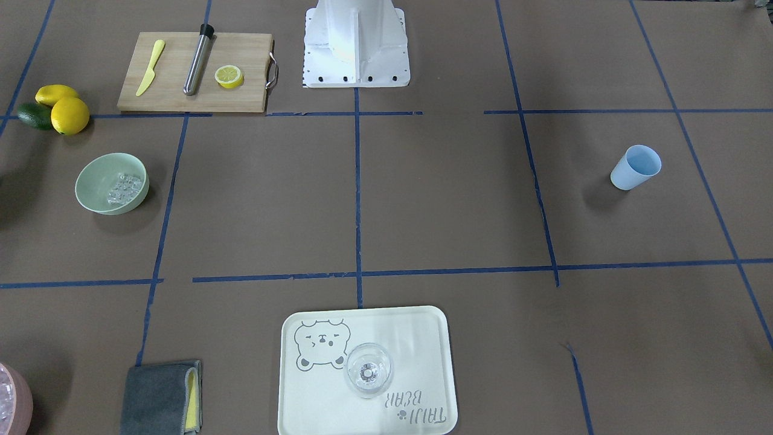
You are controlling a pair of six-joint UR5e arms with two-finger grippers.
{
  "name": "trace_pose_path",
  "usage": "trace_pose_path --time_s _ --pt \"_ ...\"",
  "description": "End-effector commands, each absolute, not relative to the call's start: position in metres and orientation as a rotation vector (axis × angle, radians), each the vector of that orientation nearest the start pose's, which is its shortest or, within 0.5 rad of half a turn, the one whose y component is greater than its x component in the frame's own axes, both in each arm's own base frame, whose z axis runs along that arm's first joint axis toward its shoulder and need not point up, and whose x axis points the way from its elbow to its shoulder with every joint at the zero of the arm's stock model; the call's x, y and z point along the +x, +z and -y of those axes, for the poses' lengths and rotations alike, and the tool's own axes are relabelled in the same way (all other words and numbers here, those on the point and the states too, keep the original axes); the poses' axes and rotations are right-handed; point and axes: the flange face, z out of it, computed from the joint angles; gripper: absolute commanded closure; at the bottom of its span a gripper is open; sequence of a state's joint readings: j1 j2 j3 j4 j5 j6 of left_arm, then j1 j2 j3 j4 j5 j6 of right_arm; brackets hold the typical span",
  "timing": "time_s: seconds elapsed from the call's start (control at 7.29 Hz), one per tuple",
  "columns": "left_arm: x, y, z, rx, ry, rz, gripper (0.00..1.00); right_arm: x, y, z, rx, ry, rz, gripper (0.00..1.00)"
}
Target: Pour ice into bowl
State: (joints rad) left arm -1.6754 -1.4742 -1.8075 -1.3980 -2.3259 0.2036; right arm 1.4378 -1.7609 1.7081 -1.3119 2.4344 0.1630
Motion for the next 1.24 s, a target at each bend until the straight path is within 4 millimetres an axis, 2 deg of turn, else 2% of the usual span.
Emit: trace_pose_path --time_s 0.0,0.14,0.27,0.41,0.55,0.82,0.96,1.1 --pt "-0.109 0.594 0.433 0.044 0.069 -0.793 0.0 -0.002 0.628 0.427 0.06 -0.068 0.893 0.0" --pt "-0.107 0.606 0.434 0.045 0.076 -0.793 0.0 0.005 0.613 0.426 0.053 -0.046 0.891 0.0" --pt "-0.107 0.616 0.437 0.072 0.086 -0.79 0.0 0.019 0.609 0.425 0.058 -0.012 0.88 0.0" --pt "-0.107 0.62 0.435 0.062 0.08 -0.79 0.0 0.02 0.597 0.426 0.084 -0.022 0.869 0.0" --pt "-0.107 0.638 0.435 0.036 0.071 -0.794 0.0 0.023 0.586 0.426 0.111 -0.026 0.861 0.0" --pt "-0.107 0.632 0.439 0.081 0.092 -0.79 0.0 0.007 0.583 0.426 0.099 -0.062 0.863 0.0" --pt "-0.105 0.626 0.446 0.12 0.113 -0.786 0.0 0.008 0.581 0.426 0.09 -0.057 0.862 0.0" --pt "-0.095 0.618 0.456 0.129 0.144 -0.779 0.0 0.01 0.58 0.425 0.086 -0.05 0.862 0.0"
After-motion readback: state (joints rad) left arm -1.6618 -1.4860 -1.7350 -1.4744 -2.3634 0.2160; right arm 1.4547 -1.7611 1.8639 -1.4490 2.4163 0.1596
